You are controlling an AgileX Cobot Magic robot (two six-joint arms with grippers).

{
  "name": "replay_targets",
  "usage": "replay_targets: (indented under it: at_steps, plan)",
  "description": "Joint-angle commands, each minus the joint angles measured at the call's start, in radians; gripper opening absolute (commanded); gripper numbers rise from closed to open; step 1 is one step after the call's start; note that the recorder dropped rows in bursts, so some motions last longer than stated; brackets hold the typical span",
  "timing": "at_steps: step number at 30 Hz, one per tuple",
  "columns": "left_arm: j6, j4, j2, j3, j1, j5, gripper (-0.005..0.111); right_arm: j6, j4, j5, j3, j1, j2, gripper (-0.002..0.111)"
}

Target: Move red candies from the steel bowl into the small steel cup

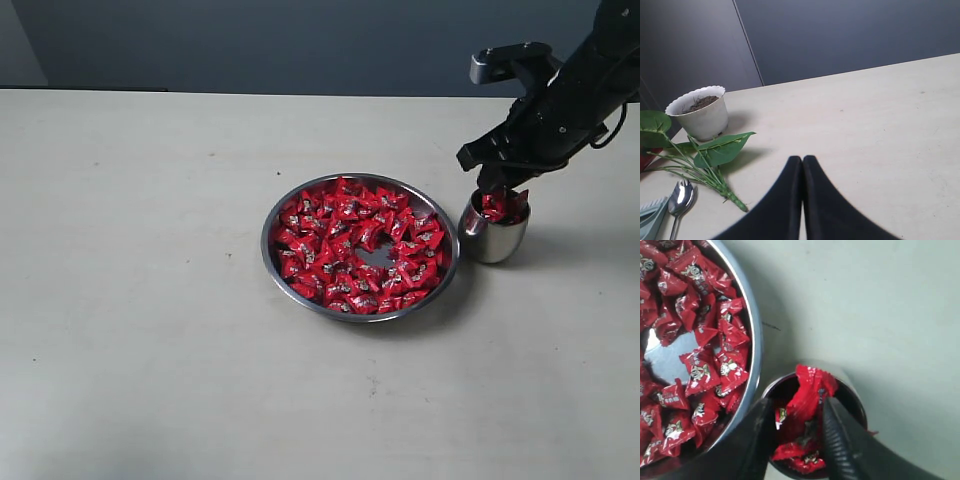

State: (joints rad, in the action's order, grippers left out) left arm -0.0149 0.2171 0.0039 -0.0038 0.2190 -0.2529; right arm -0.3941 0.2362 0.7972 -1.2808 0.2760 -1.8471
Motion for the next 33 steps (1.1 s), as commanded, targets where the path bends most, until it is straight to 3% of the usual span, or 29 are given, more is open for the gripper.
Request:
replay_targets:
  at_steps: [1,28,30,33]
  plan:
    - [-0.004,0.005,-0.004,0.004,-0.003,0.011,0.0,-0.007,-0.01,-0.008,0.002,-0.006,0.001,0.035]
    - [-0.004,0.005,-0.004,0.004,-0.003,0.011,0.0,0.056,-0.01,0.036,-0.001,-0.007,0.176,0.034]
    - [-0.004,0.005,-0.004,0.004,-0.003,0.011,0.0,0.061,-0.01,0.058,-0.001,-0.007,0.198,0.03]
    - [-0.004,0.005,-0.004,0.004,-0.003,0.011,0.0,0.084,-0.02,0.085,-0.001,-0.007,0.252,0.013]
